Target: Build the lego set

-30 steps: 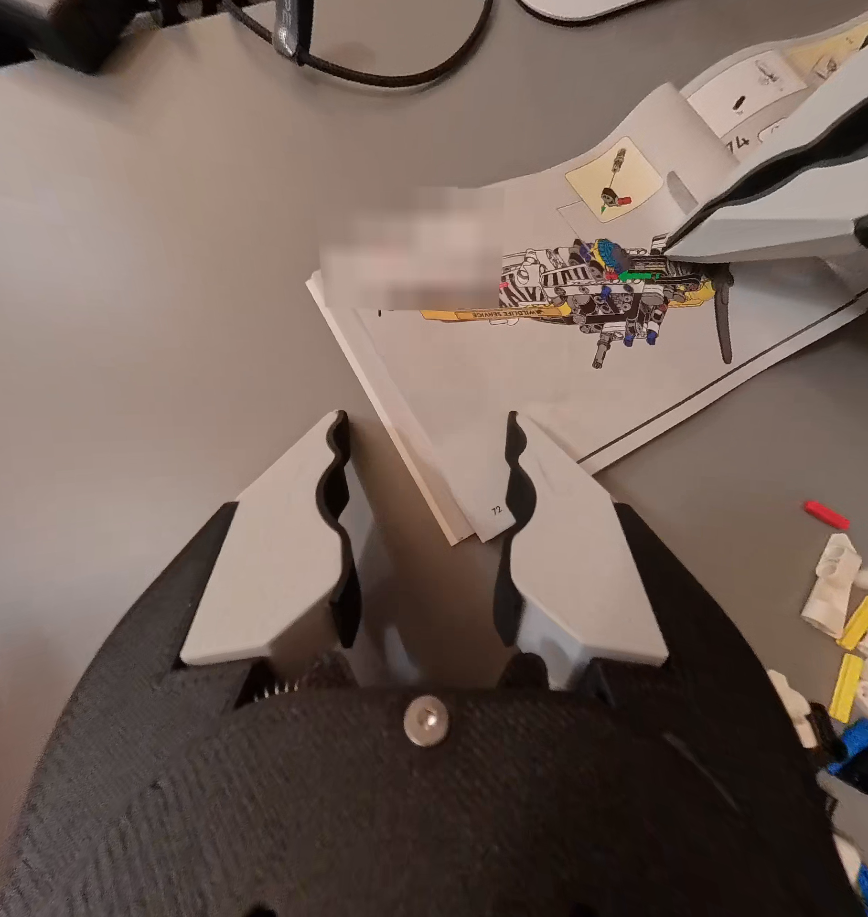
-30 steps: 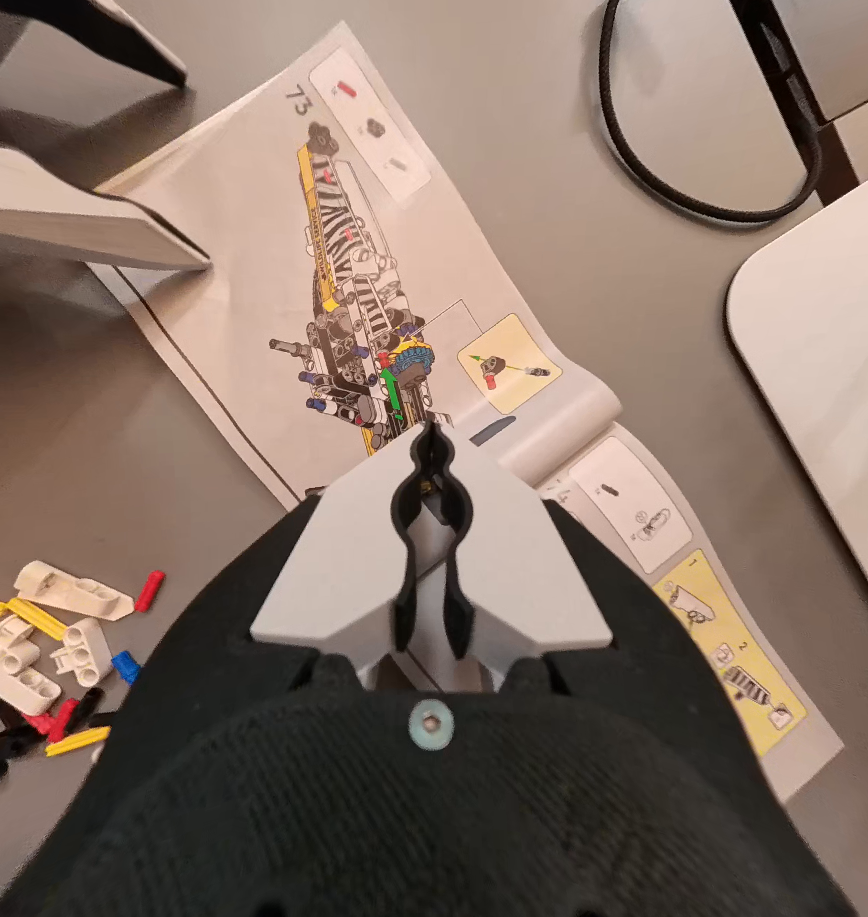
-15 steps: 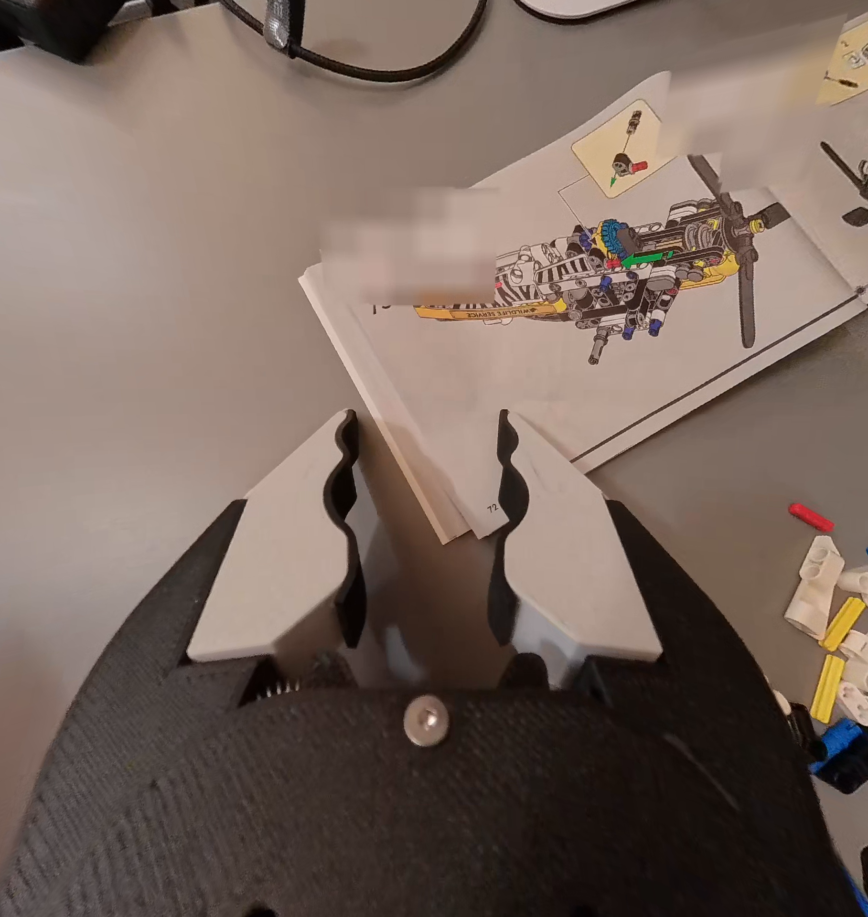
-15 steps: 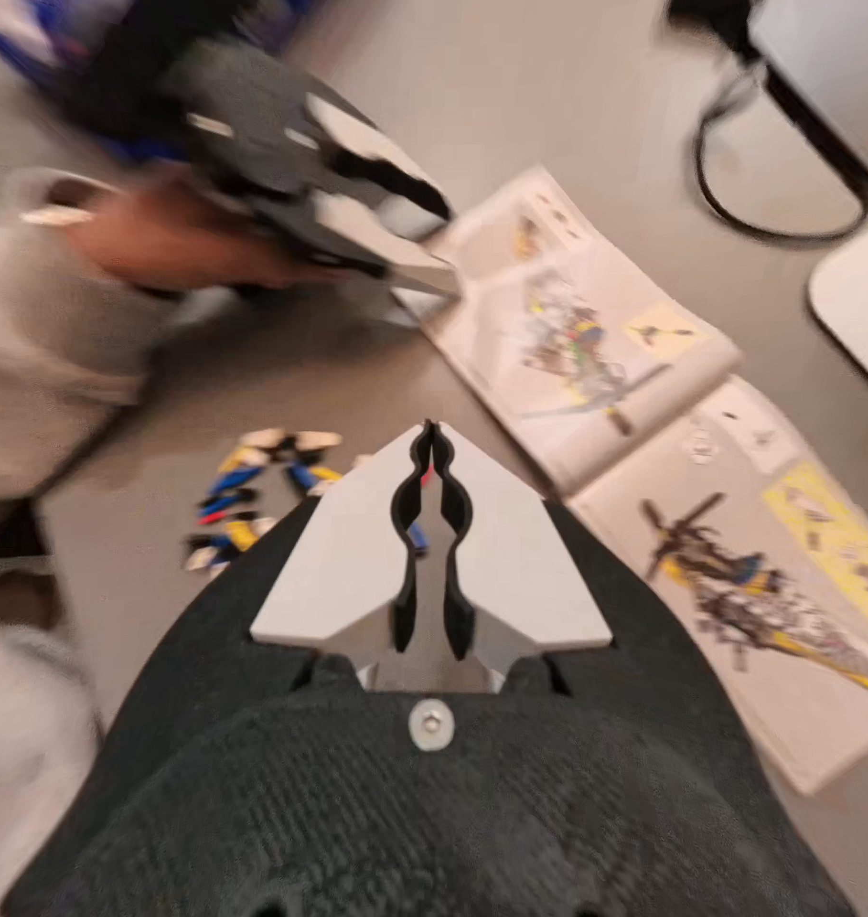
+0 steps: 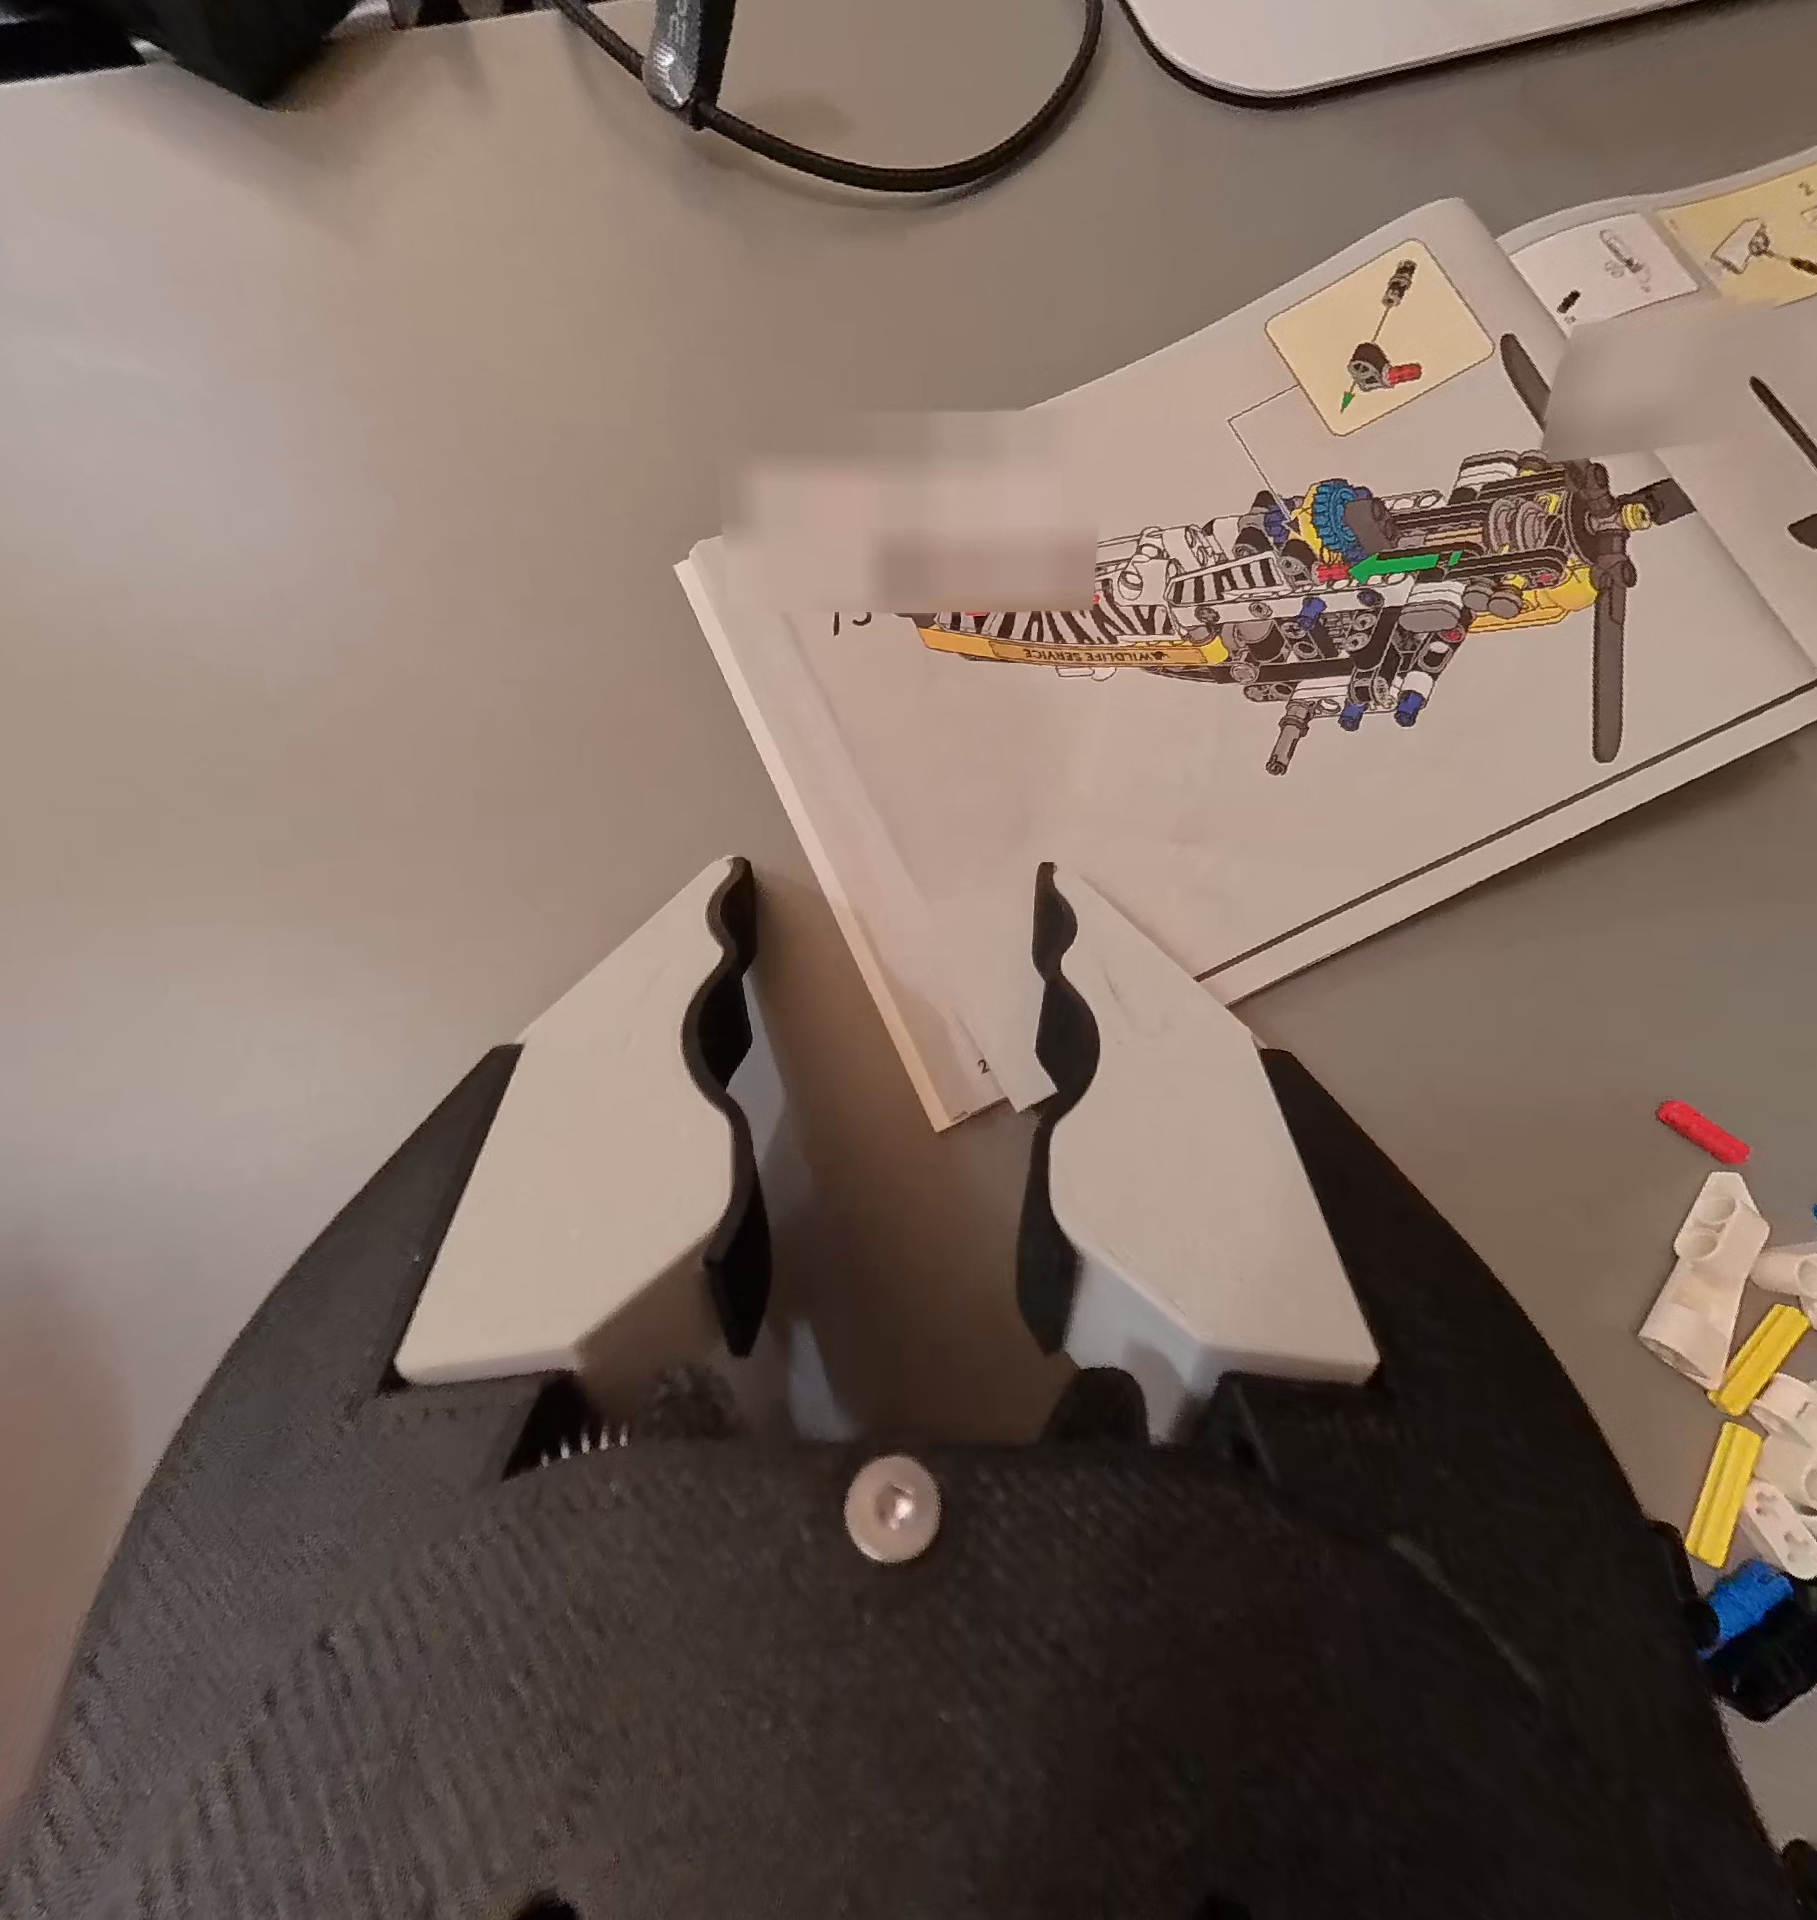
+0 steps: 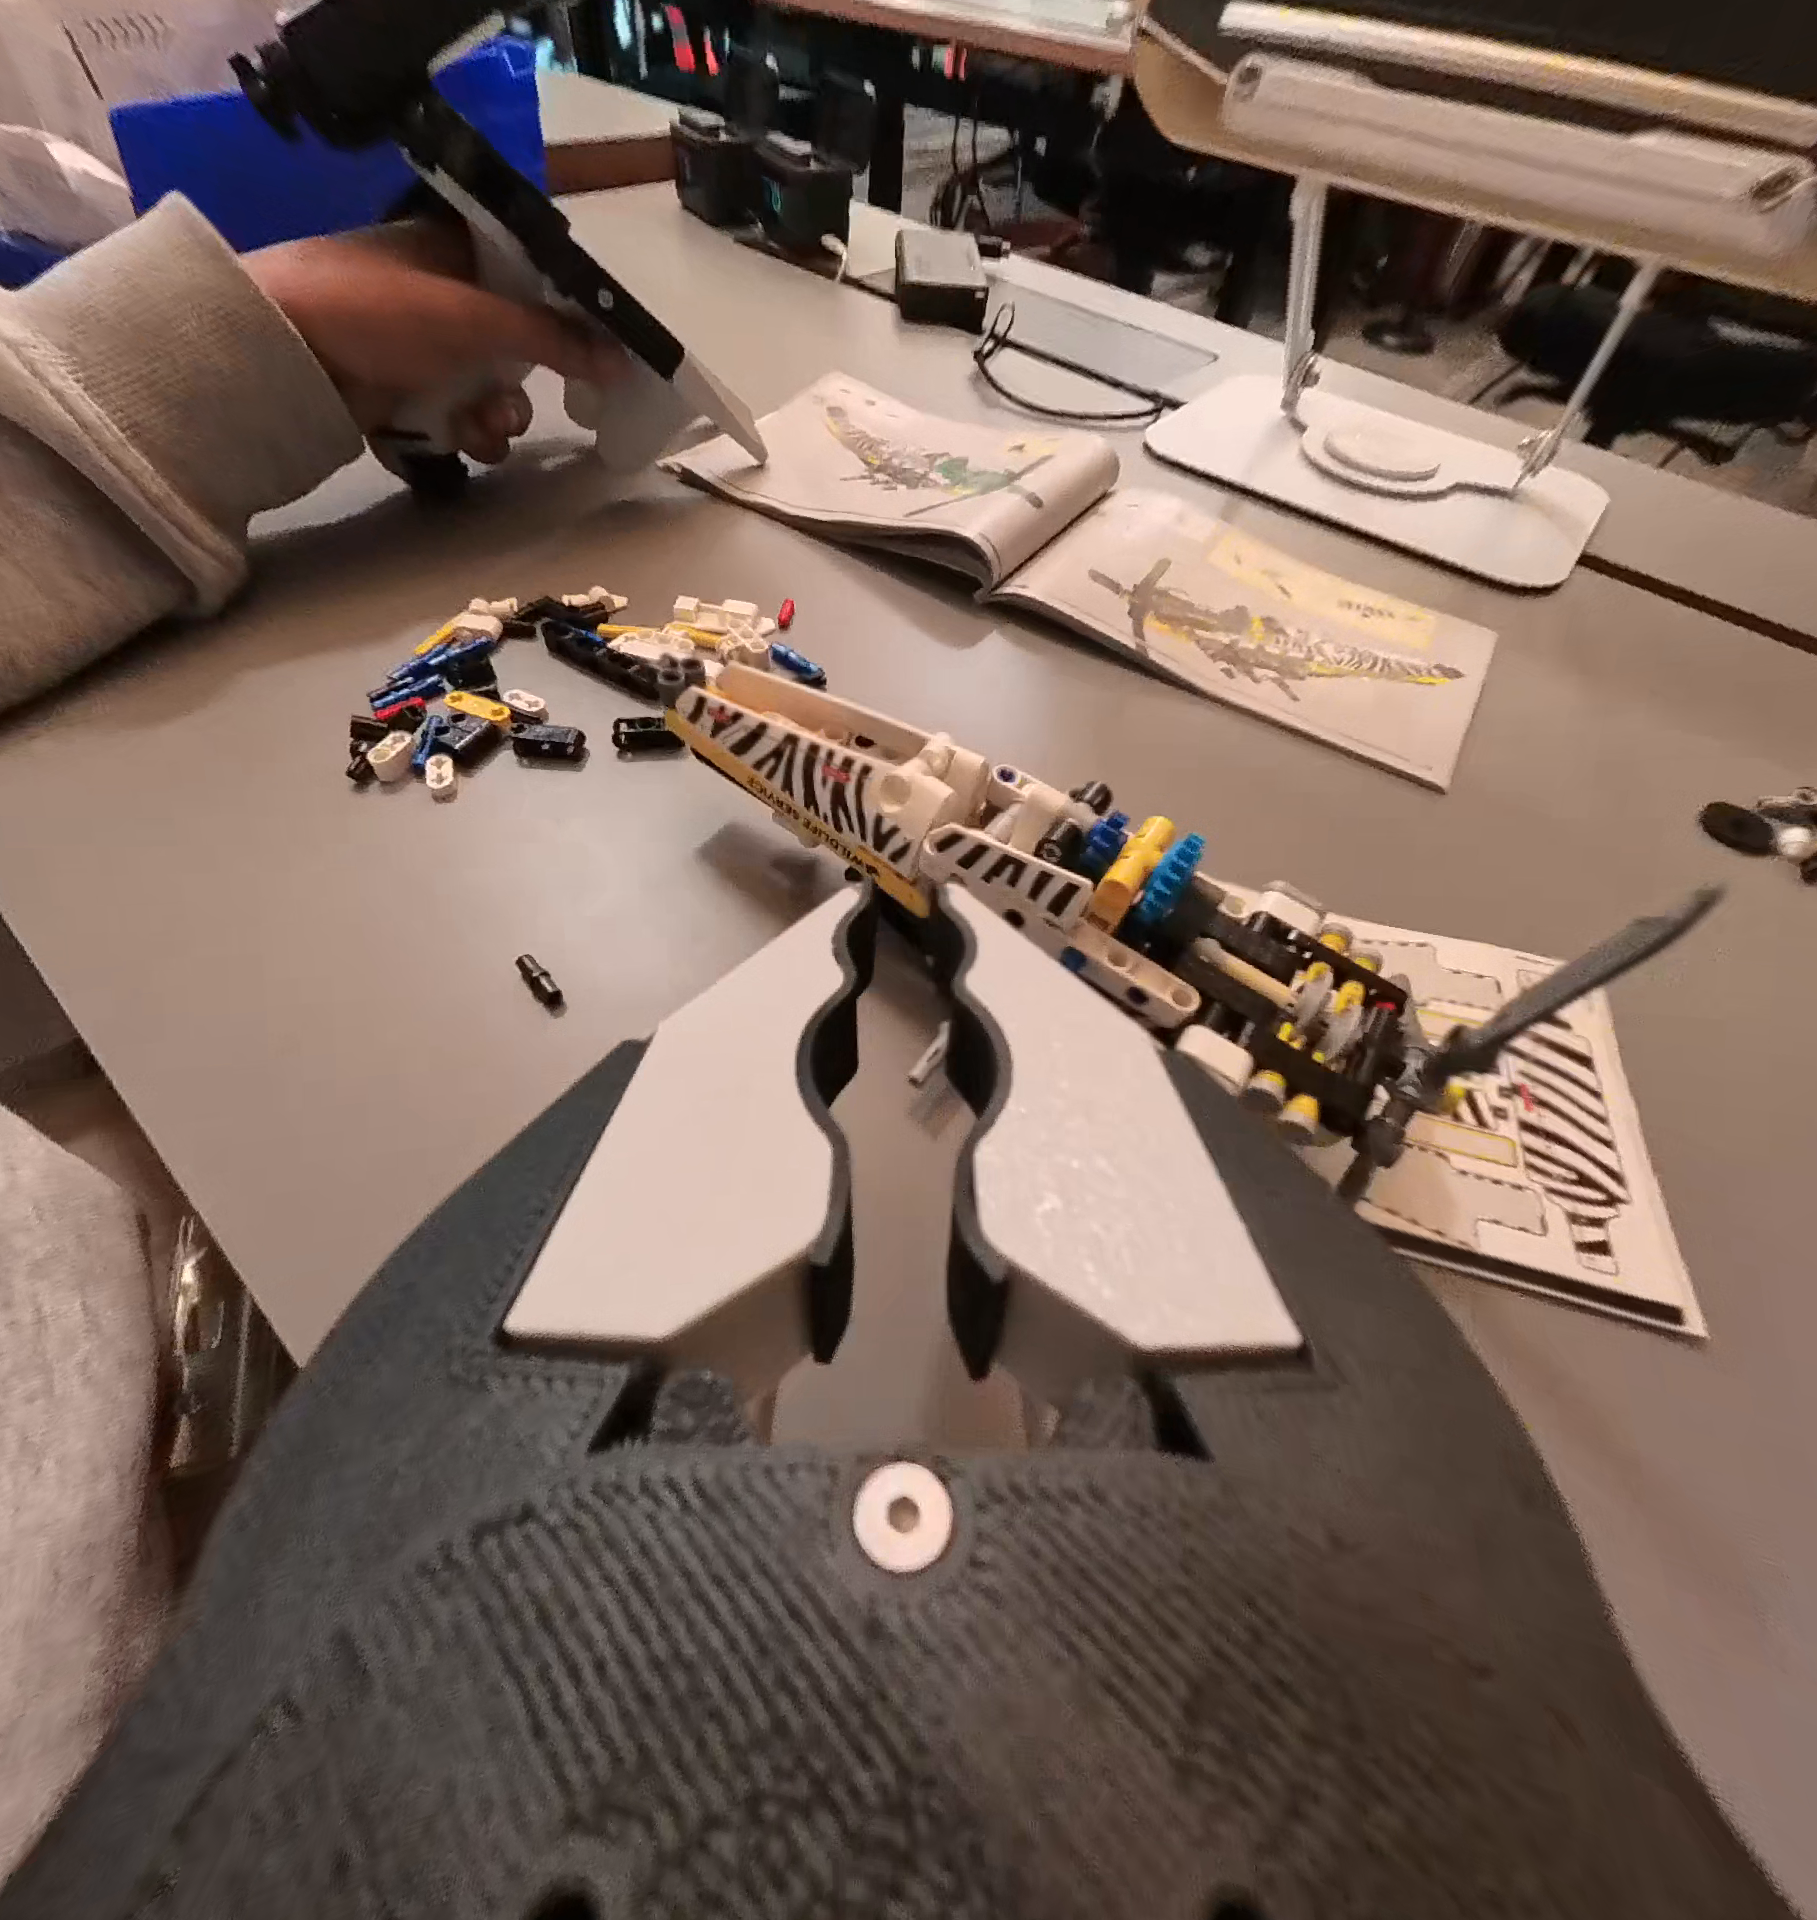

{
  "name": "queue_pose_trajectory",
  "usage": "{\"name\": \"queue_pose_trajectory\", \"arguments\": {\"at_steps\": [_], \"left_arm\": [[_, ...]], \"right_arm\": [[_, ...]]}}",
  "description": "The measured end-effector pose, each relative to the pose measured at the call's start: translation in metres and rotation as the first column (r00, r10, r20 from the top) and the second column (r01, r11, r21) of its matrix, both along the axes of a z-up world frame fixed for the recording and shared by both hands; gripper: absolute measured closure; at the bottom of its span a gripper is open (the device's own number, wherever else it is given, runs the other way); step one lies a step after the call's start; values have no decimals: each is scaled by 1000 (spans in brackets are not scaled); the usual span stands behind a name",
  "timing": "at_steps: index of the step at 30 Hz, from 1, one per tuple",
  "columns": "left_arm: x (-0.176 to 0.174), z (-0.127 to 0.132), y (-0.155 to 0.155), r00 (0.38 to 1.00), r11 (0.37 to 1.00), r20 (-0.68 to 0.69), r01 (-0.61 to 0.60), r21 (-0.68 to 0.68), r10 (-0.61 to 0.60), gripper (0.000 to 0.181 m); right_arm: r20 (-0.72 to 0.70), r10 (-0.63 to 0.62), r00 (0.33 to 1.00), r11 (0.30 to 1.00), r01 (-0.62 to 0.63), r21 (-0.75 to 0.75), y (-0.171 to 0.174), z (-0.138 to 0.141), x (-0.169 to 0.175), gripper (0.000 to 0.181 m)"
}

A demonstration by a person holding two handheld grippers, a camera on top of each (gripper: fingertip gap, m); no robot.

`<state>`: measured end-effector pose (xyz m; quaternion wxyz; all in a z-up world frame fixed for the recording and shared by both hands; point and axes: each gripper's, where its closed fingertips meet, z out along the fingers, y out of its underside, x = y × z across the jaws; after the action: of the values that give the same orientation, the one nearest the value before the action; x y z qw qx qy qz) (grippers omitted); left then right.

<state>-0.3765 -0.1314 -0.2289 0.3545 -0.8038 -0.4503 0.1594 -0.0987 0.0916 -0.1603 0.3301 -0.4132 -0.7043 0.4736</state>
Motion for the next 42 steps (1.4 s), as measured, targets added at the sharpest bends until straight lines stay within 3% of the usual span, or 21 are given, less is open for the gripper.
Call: {"name": "queue_pose_trajectory", "arguments": {"at_steps": [6, 11, 16, 21, 23, 29, 34, 42], "left_arm": [[-4, 7, -8, 998, 994, 5, -61, 90, 61, 131], [-17, 48, -17, 979, 940, -147, -86, 331, 141, 131], [-10, 77, -15, 954, 924, -261, -39, 381, 148, 133], [15, 116, -9, 919, 836, -322, -15, 548, 227, 175], [22, 124, -12, 903, 803, -328, -31, 595, 278, 181], [21, 111, -16, 879, 855, -351, -111, 507, 322, 181], [27, 115, 4, 882, 843, -369, -57, 534, 293, 181], [32, 134, 21, 865, 889, -468, 61, 453, 179, 181]], "right_arm": [[-37, 5, 999, 1000, -5, -2, 4, 0, -5, 181], [-122, -23, 992, 992, 38, 120, 14, 1, -5, 181], [-35, -1, 999, 987, 7, 161, 9, -14, -9, 181], [48, 34, 998, 991, -40, 128, 5, -23, -14, 181], [12, 70, 997, 993, -71, 93, 2, -15, -10, 181], [-13, 92, 996, 996, -92, -3, 4, -5, -8, 181], [-56, 84, 995, 996, -81, 47, 5, -3, -12, 181], [-167, 33, 985, 999, -27, 36, 12, 12, -9, 181]]}}
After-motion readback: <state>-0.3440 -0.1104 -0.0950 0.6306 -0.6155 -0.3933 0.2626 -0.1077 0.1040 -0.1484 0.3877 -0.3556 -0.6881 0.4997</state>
